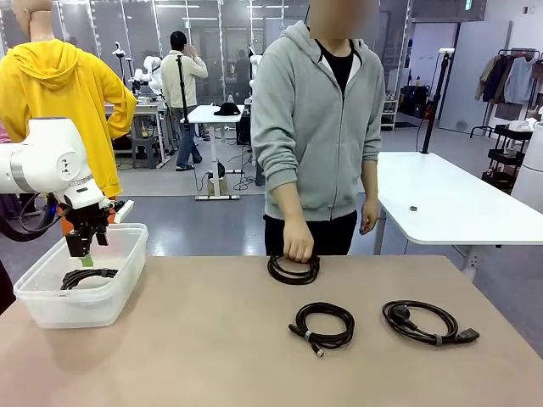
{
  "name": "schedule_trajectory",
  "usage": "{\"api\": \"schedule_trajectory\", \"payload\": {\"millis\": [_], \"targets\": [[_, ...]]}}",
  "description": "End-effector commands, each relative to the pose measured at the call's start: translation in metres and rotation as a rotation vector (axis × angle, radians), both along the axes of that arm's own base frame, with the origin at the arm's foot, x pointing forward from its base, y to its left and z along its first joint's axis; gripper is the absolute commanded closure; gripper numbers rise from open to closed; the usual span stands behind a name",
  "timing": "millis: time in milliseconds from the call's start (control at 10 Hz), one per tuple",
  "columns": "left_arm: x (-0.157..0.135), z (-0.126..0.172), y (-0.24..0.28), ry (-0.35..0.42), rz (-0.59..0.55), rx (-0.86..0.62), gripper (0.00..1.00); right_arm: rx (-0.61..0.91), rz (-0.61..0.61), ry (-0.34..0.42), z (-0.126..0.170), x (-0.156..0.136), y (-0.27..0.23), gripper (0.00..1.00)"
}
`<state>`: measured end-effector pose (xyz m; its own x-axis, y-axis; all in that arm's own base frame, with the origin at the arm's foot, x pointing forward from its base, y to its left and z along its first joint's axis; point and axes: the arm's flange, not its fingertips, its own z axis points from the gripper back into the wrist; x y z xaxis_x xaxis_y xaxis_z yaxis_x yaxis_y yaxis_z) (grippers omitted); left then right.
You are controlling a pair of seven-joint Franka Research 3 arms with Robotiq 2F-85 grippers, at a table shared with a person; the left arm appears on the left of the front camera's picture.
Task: Organize and store the cables.
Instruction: Place the Power Cable into the Organizing box.
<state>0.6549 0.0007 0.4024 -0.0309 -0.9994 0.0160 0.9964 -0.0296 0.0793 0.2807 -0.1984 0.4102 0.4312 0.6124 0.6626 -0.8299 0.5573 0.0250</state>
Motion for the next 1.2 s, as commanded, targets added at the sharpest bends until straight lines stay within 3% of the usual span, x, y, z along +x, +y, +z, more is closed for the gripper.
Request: {"api": "schedule_trajectory", "payload": {"millis": [0,900,1100], "targets": [[0.001,-0.001,0.003,-0.005,-0.01,0.003,0.0,0.004,-0.017,0.005,0.003,0.001,0.002,0.0],[0.0,0.0,0.0,0.0,0.0,0.0,0.01,0.004,-0.017,0.005,0.003,0.001,0.002,0.0],[-0.034,0.054,-0.007,-0.044,0.102,-0.102,0.0,0.004,-0.017,0.005,0.003,0.001,0.002,0.0]]}}
